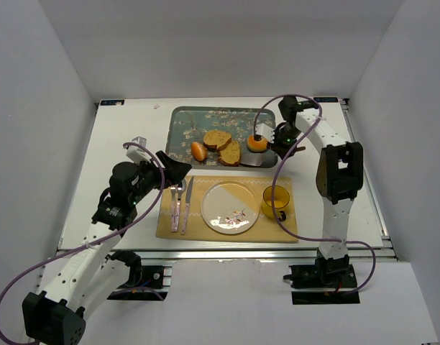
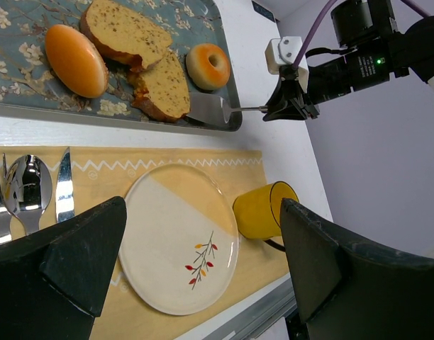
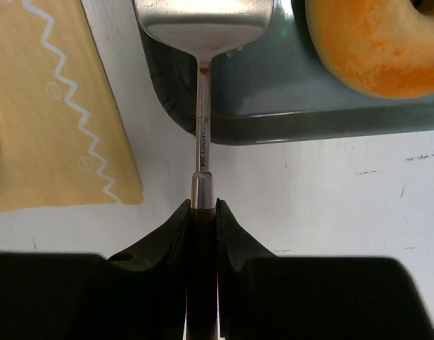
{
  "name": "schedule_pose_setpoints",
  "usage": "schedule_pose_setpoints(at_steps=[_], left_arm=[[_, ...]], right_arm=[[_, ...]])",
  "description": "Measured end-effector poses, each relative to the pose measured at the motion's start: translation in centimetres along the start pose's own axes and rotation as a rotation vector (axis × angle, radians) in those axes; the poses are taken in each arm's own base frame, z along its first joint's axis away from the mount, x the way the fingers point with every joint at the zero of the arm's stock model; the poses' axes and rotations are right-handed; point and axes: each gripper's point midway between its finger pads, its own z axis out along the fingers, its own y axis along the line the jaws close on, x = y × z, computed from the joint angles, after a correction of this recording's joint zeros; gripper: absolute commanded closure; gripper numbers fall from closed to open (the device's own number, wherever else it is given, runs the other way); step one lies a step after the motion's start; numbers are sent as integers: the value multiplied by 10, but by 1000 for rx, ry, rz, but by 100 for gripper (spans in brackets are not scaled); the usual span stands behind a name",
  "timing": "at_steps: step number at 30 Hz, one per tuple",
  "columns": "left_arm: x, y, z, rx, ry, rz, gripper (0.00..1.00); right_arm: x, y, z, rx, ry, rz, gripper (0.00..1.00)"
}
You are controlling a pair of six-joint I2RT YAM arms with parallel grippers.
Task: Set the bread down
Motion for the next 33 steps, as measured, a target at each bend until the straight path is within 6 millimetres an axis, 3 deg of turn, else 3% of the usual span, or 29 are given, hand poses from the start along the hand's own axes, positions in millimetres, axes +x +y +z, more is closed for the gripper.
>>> schedule_pose_setpoints(at_steps=[10, 20, 29, 33], left_arm=[[0, 0, 0, -1, 0, 0, 2], [0, 0, -2, 0, -2, 0, 2], [0, 0, -3, -3, 0, -1, 2], [0, -1, -5, 0, -4, 0, 2]], right_arm=[[-19, 0, 5, 16, -51, 56, 100], [-42, -4, 26, 34, -170, 176, 100], [-46, 15, 53, 13, -262, 191, 100], [-44, 25, 44, 39, -297, 173, 100]])
